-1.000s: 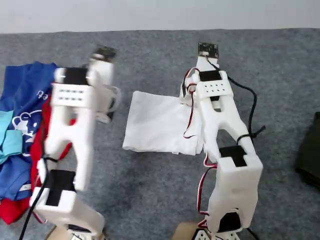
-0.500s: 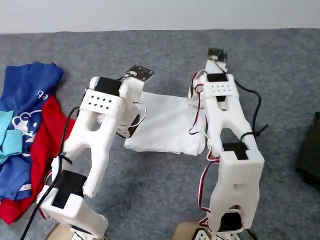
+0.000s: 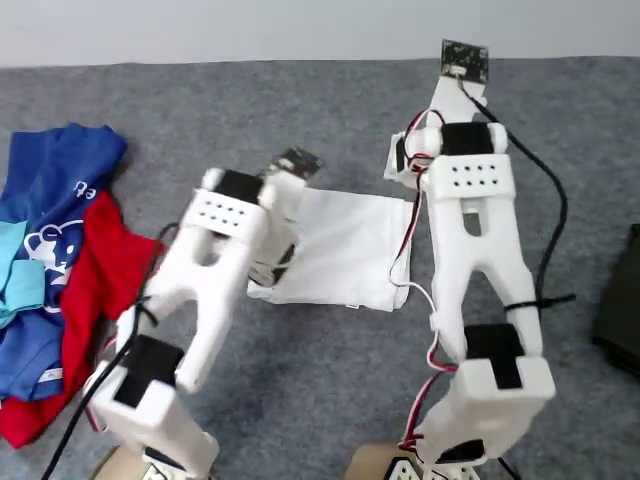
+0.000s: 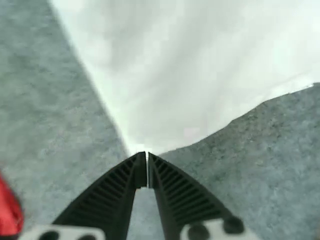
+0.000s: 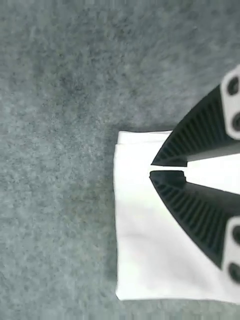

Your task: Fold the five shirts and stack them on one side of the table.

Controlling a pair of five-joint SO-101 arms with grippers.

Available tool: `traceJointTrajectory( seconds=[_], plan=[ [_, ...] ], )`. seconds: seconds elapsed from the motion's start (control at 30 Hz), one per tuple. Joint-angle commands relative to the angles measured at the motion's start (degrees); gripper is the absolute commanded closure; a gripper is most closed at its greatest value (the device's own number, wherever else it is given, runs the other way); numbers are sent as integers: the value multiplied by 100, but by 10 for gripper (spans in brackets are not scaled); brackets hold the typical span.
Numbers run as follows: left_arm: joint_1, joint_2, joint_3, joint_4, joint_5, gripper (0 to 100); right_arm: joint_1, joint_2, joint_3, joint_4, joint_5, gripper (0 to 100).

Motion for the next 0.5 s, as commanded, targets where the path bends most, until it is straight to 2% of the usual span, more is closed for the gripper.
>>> traceJointTrajectory(
  seconds=[0.0, 0.23, 0.47],
  plan=[
    [35, 273, 31, -343, 18, 988, -13, -664, -316, 338, 44, 972],
    [-9, 923, 31, -396, 18, 990, 13, -1253, -308, 1042, 44, 972],
    [264, -79, -734, 633, 220, 997, 22, -1578, -308, 1560, 35, 972]
  ],
)
